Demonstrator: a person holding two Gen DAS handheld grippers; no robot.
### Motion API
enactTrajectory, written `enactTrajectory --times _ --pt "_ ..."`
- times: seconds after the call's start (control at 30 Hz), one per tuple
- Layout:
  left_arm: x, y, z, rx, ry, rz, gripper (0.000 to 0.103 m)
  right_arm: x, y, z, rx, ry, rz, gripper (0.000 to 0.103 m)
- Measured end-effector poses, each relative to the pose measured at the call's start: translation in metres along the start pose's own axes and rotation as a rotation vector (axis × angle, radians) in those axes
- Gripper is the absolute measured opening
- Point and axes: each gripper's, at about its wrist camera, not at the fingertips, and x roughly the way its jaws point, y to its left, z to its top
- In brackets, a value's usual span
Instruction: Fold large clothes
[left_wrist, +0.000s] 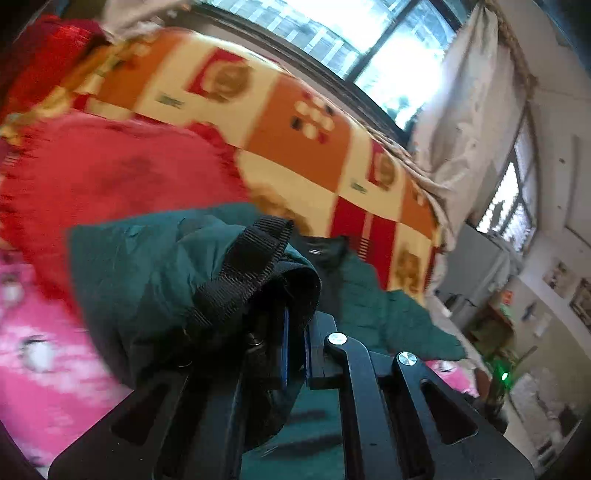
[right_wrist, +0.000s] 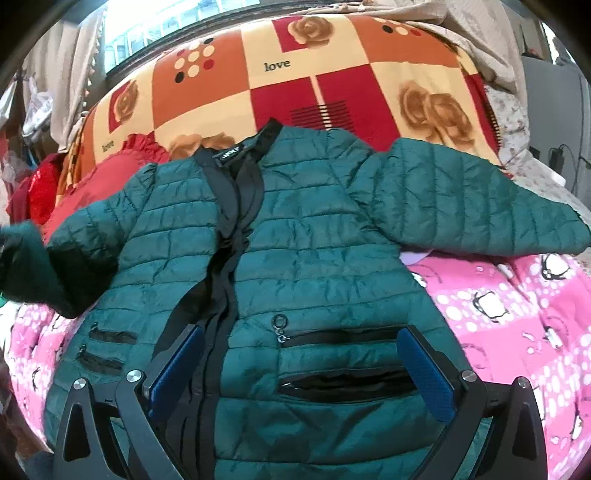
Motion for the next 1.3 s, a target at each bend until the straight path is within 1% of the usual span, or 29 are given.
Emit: enactTrajectory --times 0.1,0.17,0.27,0.33,0.37,0.43,0.53,0.63,0.73,0.8,0.83,0.87,0.9,0.93,0.97,1.03,1.13,1.2,1.23,1.3 --pt "0.04 -0.023 0.002 -0.012 0.028 -0.06 0.004 0.001 -0.002 0.002 0.004 -0.001 -0.021 0.103" --pt "0.07 -0.04 0.003 -0.024 0.05 -0.115 0.004 0.005 -0.001 0.007 -0.008 -0.014 -0.033 0.103" --pt "0.108 -0.059 0.004 -0.053 0.073 -0.193 0.004 0.014 0.007 0.019 -0.073 -0.045 -0.034 0.103" --pt "0.133 -0.065 0.004 -0.074 0.092 -0.237 0.004 0.02 0.012 0.029 -0.107 -0.084 -0.021 0.103" --pt "0.144 -0.066 0.003 -0.069 0.105 -0.245 0.004 0.024 0.014 0.035 -0.118 -0.09 -0.016 0.103" --pt "0.168 -0.064 -0.001 -0.055 0.136 -0.238 0.004 0.036 0.016 0.046 -0.122 -0.088 -0.024 0.103" --pt "0.202 -0.046 -0.009 -0.087 0.175 -0.237 0.004 0.062 0.015 0.066 -0.102 -0.066 -0.034 0.103" --pt "0.219 -0.029 -0.015 -0.114 0.198 -0.238 0.004 0.084 0.016 0.081 -0.095 -0.066 -0.037 0.103" --pt "0.227 -0.022 -0.018 -0.113 0.209 -0.213 0.005 0.106 0.024 0.093 -0.098 -0.065 -0.018 0.103" --pt "0.228 -0.021 -0.02 -0.119 0.232 -0.215 0.007 0.114 0.032 0.093 -0.127 -0.079 -0.009 0.103" --pt "0.23 -0.022 -0.02 -0.118 0.238 -0.219 0.013 0.116 0.035 0.091 -0.136 -0.081 0.007 0.103" --pt "0.228 -0.023 -0.019 -0.115 0.247 -0.228 0.025 0.119 0.037 0.09 -0.14 -0.074 0.033 0.103" --pt "0.226 -0.025 -0.019 -0.114 0.259 -0.233 0.035 0.12 0.038 0.089 -0.144 -0.069 0.043 0.103" --pt "0.223 -0.025 -0.02 -0.12 0.263 -0.244 0.058 0.121 0.041 0.088 -0.152 -0.066 0.047 0.103" --pt "0.218 -0.028 -0.02 -0.123 0.264 -0.262 0.073 0.122 0.042 0.088 -0.159 -0.065 0.054 0.103" --pt "0.207 -0.034 -0.02 -0.111 0.255 -0.291 0.075 0.123 0.041 0.086 -0.153 -0.062 0.068 0.103" --pt "0.192 -0.043 -0.015 -0.104 0.258 -0.294 0.075 0.125 0.037 0.086 -0.135 -0.06 0.085 0.103" --pt "0.175 -0.047 -0.011 -0.097 0.23 -0.302 0.075 0.126 0.035 0.086 -0.129 -0.053 0.094 0.103" --pt "0.17 -0.048 -0.008 -0.086 0.214 -0.294 0.075 0.126 0.035 0.086 -0.129 -0.053 0.105 0.103" --pt "0.152 -0.046 -0.001 -0.048 0.144 -0.213 0.075 0.128 0.036 0.085 -0.133 -0.051 0.108 0.103"
